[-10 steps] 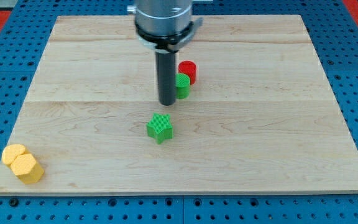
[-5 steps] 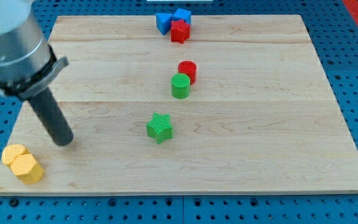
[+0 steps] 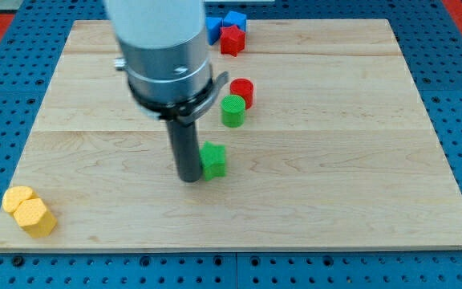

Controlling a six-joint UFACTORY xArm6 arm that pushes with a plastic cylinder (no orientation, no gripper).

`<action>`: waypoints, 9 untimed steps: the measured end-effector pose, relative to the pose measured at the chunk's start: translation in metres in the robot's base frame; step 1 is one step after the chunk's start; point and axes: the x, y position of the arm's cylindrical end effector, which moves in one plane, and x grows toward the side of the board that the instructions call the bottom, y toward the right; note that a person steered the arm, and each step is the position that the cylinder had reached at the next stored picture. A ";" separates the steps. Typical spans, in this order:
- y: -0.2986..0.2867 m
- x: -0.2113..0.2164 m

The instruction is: Move the green star closer to green circle

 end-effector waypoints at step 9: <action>0.110 -0.049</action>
